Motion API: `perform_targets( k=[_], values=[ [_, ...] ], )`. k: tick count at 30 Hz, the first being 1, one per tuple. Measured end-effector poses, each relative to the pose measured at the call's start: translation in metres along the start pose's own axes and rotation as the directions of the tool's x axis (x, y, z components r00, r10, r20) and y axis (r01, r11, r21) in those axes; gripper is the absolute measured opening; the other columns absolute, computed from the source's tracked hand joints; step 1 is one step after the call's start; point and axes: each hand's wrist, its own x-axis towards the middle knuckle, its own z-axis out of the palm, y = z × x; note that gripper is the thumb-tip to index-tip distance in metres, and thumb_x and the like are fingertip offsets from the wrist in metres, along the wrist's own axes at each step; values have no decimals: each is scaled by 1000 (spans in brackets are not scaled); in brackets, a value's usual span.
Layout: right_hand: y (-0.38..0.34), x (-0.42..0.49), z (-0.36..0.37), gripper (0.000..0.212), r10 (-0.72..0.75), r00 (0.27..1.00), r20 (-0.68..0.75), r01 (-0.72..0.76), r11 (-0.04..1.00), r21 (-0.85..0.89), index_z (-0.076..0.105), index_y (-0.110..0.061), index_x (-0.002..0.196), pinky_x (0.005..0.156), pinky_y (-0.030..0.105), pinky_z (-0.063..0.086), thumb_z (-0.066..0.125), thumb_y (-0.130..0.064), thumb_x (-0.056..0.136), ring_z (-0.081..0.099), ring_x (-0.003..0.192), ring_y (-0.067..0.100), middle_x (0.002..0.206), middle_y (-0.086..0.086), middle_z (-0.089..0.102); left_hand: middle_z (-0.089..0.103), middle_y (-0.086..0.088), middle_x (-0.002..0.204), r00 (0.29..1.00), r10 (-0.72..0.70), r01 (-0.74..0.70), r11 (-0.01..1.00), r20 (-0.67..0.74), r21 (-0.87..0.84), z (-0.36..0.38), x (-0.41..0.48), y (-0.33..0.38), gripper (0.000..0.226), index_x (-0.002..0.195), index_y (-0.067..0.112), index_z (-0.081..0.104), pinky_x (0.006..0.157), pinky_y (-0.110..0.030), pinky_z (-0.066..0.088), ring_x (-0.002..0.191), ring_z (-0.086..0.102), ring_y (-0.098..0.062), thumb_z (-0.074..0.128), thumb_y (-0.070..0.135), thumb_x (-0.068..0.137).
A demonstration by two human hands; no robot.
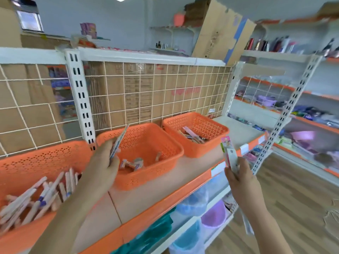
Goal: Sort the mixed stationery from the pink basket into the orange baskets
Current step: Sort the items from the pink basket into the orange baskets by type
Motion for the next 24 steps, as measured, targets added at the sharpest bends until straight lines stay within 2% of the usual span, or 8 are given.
perform_targets(
  k=[2,4,6,10,14,17,21,24],
  values=[
    [3,19,3,21,14,1000,-22,-14,1000,3,43,-6,109,62,41,37,52,-16,93,56,78,42,80,15,55,57,-2,97,1000,29,-29,999,9,-14,15,23,5,30,116,7,54,70,-27,34,84,55,-22,47,-3,89],
    [7,38,6,26,22,999,-47,-22,1000,-4,42,-5,114,61,39,34,52,-16,93,57,83,43,87,20,59,53,6,86,999,34,-34,999,23,-23,30,42,8,21,107,11,53,57,-18,34,67,55,-16,46,0,91],
    [13,54,8,30,45,997,-70,-46,999,-16,41,-5,119,61,38,33,52,-17,93,57,86,42,93,23,61,51,8,78,998,15,-13,999,57,-35,45,58,10,18,105,14,50,48,-18,32,54,48,-11,45,2,92],
    [24,87,15,30,72,993,-93,-75,997,-34,41,-5,118,63,38,33,52,-19,93,57,91,41,98,24,61,41,9,61,997,-31,33,999,71,-30,68,83,9,14,103,11,53,41,-18,28,42,38,-12,46,4,94],
    [36,124,25,28,93,992,-87,-97,994,-41,41,-6,116,64,39,37,51,-20,93,57,87,40,91,21,60,41,2,57,993,-102,102,995,59,-1,85,108,8,13,104,8,53,43,-23,25,43,39,-16,45,5,94],
    [41,159,34,25,70,995,-68,-71,997,-12,41,-5,114,60,37,31,50,-17,94,51,77,36,81,15,54,39,4,56,986,-162,162,987,39,-11,100,123,7,9,97,12,52,44,-23,22,42,39,-15,45,7,94],
    [44,211,53,25,9,999,-32,-9,1000,-4,41,-4,114,63,38,33,50,-17,94,56,88,41,95,25,60,36,-1,56,984,-175,177,981,31,-85,129,144,9,24,73,21,39,48,-31,23,46,37,-18,45,19,97],
    [41,258,69,24,-74,997,36,73,997,17,41,-5,113,63,38,32,49,-17,95,57,89,42,97,25,61,37,-4,60,967,-246,256,946,73,-198,162,165,19,23,78,14,46,52,-33,26,50,34,-17,42,25,97]
  ],
)
